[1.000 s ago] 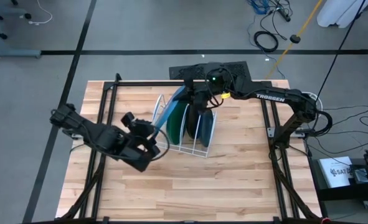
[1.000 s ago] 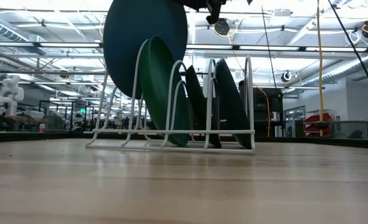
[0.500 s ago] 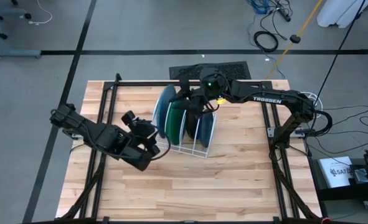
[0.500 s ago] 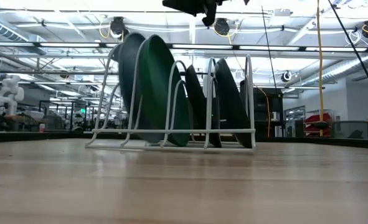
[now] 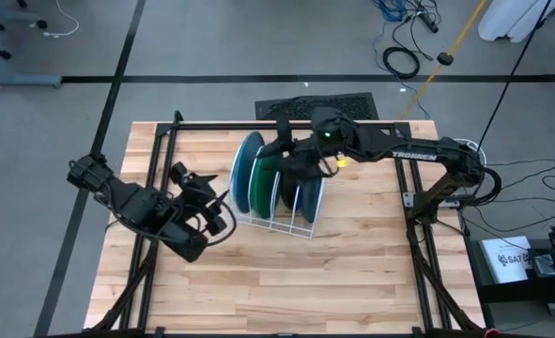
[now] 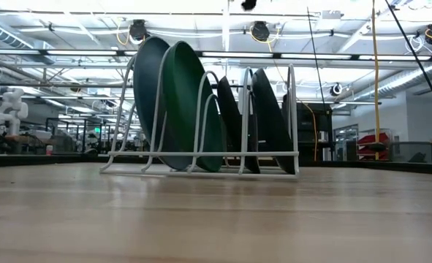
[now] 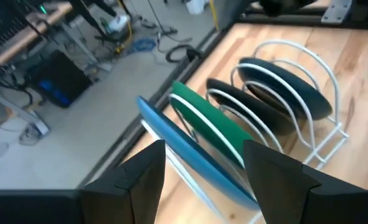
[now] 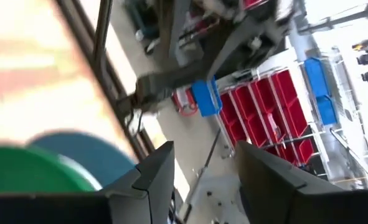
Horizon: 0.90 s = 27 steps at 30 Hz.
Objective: Sort dishes
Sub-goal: Return to Home Position
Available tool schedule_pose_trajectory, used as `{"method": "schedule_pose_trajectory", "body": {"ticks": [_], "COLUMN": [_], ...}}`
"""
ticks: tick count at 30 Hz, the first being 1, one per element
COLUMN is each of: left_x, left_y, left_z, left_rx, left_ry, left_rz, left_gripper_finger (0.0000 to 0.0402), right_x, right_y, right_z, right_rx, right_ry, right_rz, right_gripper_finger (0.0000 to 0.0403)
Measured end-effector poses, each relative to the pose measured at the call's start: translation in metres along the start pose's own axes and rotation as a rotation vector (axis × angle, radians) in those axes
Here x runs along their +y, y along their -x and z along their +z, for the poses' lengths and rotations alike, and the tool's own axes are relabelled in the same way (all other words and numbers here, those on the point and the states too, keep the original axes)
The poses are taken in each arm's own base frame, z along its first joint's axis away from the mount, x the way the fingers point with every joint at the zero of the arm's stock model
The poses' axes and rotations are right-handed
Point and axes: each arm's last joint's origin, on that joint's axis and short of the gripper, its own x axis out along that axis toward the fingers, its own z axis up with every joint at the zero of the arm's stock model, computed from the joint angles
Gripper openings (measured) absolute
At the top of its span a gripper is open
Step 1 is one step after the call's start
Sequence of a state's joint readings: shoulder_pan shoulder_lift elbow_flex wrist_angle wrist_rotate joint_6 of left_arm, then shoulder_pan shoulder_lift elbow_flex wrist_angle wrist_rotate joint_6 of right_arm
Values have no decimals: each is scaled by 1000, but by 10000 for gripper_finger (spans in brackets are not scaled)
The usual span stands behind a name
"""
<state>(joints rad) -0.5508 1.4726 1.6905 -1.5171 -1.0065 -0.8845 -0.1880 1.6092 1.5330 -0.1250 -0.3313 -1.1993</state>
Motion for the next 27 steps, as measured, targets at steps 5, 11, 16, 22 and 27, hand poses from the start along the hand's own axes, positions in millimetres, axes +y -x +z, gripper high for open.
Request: {"method": "schedule_pose_trajectory", "body": {"ticks": [5, 11, 16, 22, 27], "left_x": [13, 26, 38, 44, 31], "left_y": [16, 30, 26, 9, -10], "left_z": [-1, -10, -35, -77, -101], "left_rx": [-96, -198, -255, -292, -304], "left_ry": [2, -27, -18, 83, 83], "left_rz": [6, 14, 42, -21, -166], "left_gripper_finger": [204, 103, 11, 4, 3], "right_x": [-11, -10, -2, 17, 38], "right_y": [25, 61, 77, 73, 62], "right_z": [35, 63, 67, 58, 46], "right_rx": [-86, -124, -169, -138, -143], "right_ry": [-157, -299, -410, -480, -554], "right_rz": [-39, 63, 199, 237, 186], "right_gripper_finger": [159, 141, 79, 7, 1]}}
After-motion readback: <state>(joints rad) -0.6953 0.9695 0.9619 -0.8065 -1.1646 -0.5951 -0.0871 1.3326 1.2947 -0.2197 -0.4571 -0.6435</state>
